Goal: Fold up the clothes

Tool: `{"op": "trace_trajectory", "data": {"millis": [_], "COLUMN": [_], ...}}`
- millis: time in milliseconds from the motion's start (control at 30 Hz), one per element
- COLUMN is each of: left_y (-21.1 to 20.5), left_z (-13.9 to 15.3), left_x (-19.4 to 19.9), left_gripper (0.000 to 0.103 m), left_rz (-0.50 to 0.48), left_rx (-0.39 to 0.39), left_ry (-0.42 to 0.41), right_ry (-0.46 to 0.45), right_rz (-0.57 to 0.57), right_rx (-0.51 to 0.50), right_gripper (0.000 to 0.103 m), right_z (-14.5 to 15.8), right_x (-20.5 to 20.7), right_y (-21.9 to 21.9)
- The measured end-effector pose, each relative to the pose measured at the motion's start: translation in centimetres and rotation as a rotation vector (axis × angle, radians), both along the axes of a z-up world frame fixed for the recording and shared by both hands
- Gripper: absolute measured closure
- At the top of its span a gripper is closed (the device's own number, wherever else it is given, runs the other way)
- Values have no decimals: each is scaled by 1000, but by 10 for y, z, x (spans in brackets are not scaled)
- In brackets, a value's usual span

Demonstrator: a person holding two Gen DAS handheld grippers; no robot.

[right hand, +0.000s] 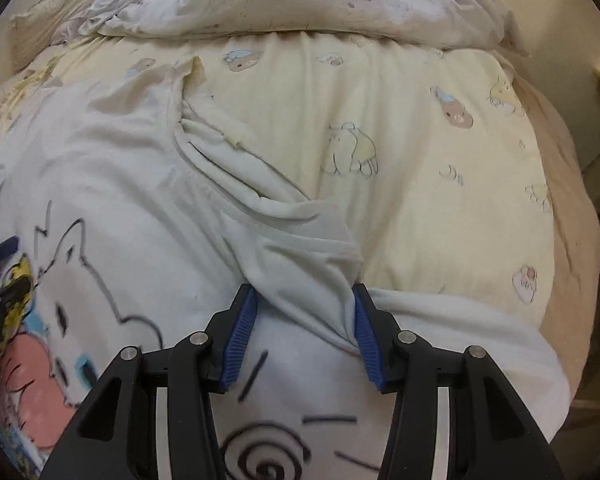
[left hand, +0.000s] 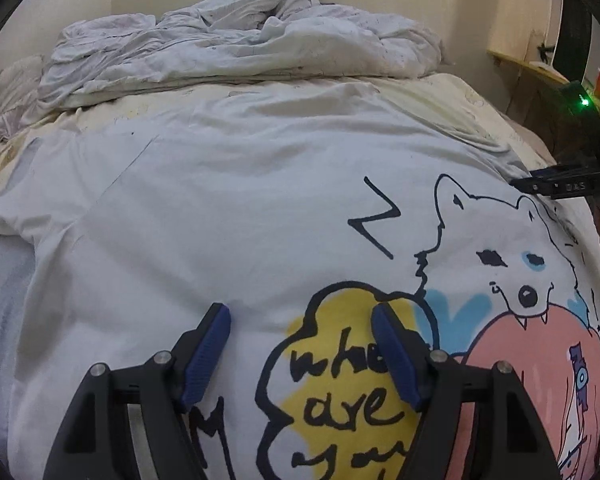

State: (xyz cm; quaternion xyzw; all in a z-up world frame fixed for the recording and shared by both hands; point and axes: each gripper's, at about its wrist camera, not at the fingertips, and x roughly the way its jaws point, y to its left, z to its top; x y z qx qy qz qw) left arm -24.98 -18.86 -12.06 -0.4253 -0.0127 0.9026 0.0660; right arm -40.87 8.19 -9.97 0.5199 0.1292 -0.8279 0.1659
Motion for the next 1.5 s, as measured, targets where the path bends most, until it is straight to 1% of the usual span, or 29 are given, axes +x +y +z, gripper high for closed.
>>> {"op": "trace_trajectory", "data": {"millis": [67, 133, 200, 233, 333, 400, 433, 467, 500, 533, 567, 600, 633, 700, 733, 800, 867, 933, 967, 1033, 1100, 1167, 1233, 1300, 1367, 1400, 1433, 1467, 1500], "left_y": [2, 3, 2, 2, 4, 6, 7, 7, 7, 7, 7, 7, 7, 6, 6, 6, 6, 6, 5, 5, 5, 5, 5, 5, 5, 6, 6, 6, 6], "left_z": [0, -1, -2, -2, -3, -3, -3, -3, -4, -4, -4, -4, -3, -4, -4, -4, -4, -3, -4, -3, -3, -3, -3, -3, -3, -3, -3, -3, -3], "left_x": [1, 3, 6, 7, 10, 10, 10, 10, 10, 10, 10, 11, 11, 12, 12, 12, 12, 12, 12, 12, 12, 12, 12, 12, 12, 12, 12, 12, 12], "left_gripper": [29, 28, 28, 28, 28, 28, 28, 28, 28, 28, 28, 28, 28, 28, 28, 28, 28, 28, 28, 28, 28, 28, 28, 28, 28, 28, 28, 28, 28], "left_rz": [7, 12, 16, 18, 24, 26, 26, 27, 27, 26, 26, 27, 27, 28, 28, 27, 26, 26, 26, 26, 26, 25, 25, 25, 25, 26, 26, 26, 26], "left_rx": [-16, -28, -38, -43, -67, -84, -87, -90, -92, -93, -94, -94, -93, -89, -88, -87, -88, -90, -89, -89, -88, -88, -89, -91, -92, -93, -94, -95, -95], "left_ry": [16, 29, 40, 46, 66, 75, 78, 81, 83, 84, 85, 87, 88, 91, 92, 94, 94, 95, 95, 98, 100, 101, 102, 102, 103, 103, 104, 104, 104], "right_ry": [3, 55, 47, 38, 16, 15, -6, -28, -69, -109, -130, -112, -71, 14, 101, 218, 148, 10, -59, -204, -221, -209, -163, -182, -230, -270, -292, -311, -302], "right_rz": [15, 66, 103, 112, 127, 151, 159, 167, 176, 186, 198, 219, 225, 236, 238, 241, 217, 175, 154, 133, 133, 107, 45, 29, 46, 64, 85, 108, 153], "right_rx": [-42, -83, -140, -154, -151, -136, -127, -115, -68, -22, 5, 41, 72, 134, 180, 274, 285, 216, 175, -74, -243, -347, -395, -382, -350, -324, -314, -303, -278], "right_gripper": [50, 49, 49, 49, 53, 53, 53, 54, 64, 83, 92, 96, 99, 99, 99, 98, 94, 85, 85, 85, 84, 81, 72, 72, 72, 72, 72, 72, 74], "right_z": [12, 33, 45, 47, 43, 44, 41, 37, 26, 15, 10, 9, 15, 27, 39, 48, 38, 24, 18, 22, 41, 56, 64, 55, 36, 22, 15, 9, 7], "right_x": [-5, -14, -31, -40, -60, -59, -62, -66, -70, -75, -73, -66, -60, -48, -42, -40, -57, -78, -88, -101, -106, -109, -112, -115, -113, -109, -104, -99, -88], "right_y": [5, 4, 1, -1, -12, -17, -21, -24, -30, -36, -38, -41, -43, -48, -53, -64, -66, -54, -47, -19, 11, 39, 70, 79, 80, 75, 71, 66, 59]}}
